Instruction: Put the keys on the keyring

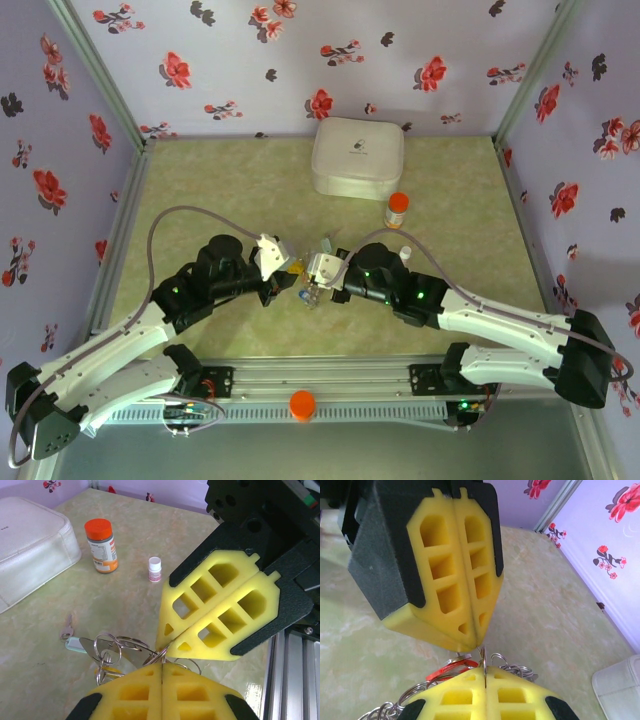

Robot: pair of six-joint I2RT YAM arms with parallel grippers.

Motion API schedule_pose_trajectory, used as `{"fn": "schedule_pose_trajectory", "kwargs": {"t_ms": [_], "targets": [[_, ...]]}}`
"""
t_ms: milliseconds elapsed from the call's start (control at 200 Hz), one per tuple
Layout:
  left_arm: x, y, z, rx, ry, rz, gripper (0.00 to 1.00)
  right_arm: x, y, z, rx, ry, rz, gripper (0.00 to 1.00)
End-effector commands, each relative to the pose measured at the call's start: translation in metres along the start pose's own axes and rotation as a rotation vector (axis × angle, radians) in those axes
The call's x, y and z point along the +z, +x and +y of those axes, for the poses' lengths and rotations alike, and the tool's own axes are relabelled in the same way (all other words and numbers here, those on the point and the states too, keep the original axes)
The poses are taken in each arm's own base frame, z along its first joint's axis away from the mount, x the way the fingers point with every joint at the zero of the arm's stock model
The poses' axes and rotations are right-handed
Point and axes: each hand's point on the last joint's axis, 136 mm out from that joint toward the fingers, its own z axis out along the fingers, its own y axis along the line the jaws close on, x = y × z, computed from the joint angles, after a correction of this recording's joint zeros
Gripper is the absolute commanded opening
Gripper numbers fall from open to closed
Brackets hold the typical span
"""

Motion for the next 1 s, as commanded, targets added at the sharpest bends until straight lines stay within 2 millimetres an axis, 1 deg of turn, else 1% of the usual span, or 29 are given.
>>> {"fn": "schedule_pose_trajectory", "kwargs": {"t_ms": [0,180,505,770,900,995], "targets": [[-0.002,-0.014,-0.001,0.043,-0.004,-0.053,0.0,-0.003,-0.025,-0.002,-0.003,-0.015,-0.065,0.0],[-0.002,-0.016,-0.001,0.044,-0.003,-0.06,0.0,-0.001,-0.02,-0.005,-0.008,0.003,-0.032,0.0],[0.0,-0.012,-0.003,0.047,0.011,-0.041,0.0,0.001,-0.016,-0.012,-0.004,0.037,0.002,0.0],[0.001,-0.011,-0.002,0.046,0.006,-0.038,0.0,0.0,-0.016,-0.006,-0.006,0.012,-0.011,0.0],[0.002,-0.008,0.003,0.045,-0.018,-0.024,0.0,-0.002,-0.02,-0.004,-0.008,-0.002,-0.03,0.0],[0.002,-0.007,0.011,0.042,-0.069,-0.019,0.0,-0.004,-0.021,-0.001,-0.008,-0.017,-0.04,0.0]]}}
